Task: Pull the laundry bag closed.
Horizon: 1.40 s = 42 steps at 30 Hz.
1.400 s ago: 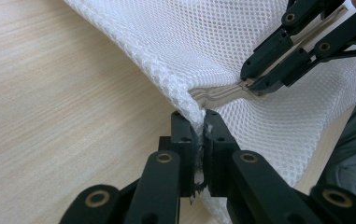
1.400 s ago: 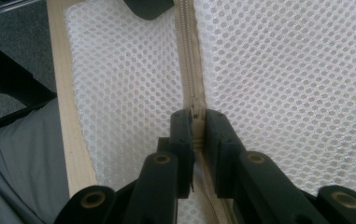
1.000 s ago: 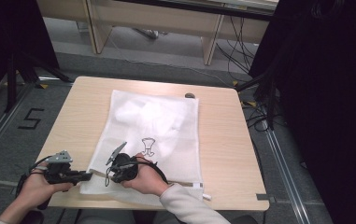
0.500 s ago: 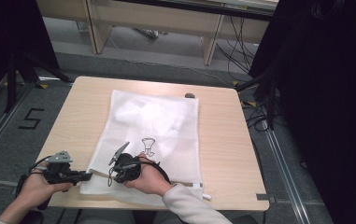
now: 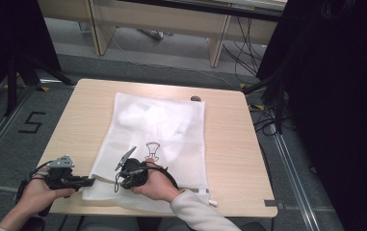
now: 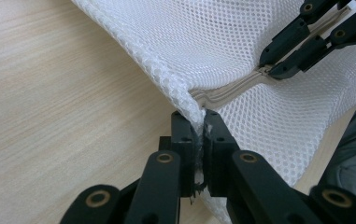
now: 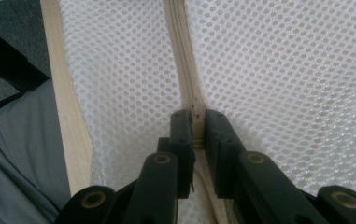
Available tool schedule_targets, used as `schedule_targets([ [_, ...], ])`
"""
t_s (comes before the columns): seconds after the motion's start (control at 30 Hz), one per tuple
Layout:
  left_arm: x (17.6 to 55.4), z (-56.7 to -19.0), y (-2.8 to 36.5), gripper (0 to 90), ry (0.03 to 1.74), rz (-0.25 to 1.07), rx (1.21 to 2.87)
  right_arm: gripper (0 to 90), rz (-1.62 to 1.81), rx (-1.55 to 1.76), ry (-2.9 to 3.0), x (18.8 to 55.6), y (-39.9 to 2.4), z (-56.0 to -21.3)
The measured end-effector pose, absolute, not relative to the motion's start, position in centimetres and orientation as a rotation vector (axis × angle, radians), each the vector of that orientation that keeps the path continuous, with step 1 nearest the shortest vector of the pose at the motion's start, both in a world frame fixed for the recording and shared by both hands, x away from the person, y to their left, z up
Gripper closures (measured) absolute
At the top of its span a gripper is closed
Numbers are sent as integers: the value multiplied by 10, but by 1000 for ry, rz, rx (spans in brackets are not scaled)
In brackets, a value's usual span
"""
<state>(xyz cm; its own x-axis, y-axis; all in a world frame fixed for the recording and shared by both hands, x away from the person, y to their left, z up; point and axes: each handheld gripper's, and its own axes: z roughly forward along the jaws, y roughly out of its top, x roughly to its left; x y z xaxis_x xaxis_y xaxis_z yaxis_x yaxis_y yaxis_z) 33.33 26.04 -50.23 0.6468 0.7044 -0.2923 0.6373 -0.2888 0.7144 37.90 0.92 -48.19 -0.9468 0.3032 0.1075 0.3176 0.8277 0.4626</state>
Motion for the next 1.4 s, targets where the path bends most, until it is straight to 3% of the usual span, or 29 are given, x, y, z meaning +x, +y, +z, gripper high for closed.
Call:
schedule_targets([
  [1.4,334,-501,261,842,1041,86,2030,825,-720,-538,-2983,381,-12,-479],
])
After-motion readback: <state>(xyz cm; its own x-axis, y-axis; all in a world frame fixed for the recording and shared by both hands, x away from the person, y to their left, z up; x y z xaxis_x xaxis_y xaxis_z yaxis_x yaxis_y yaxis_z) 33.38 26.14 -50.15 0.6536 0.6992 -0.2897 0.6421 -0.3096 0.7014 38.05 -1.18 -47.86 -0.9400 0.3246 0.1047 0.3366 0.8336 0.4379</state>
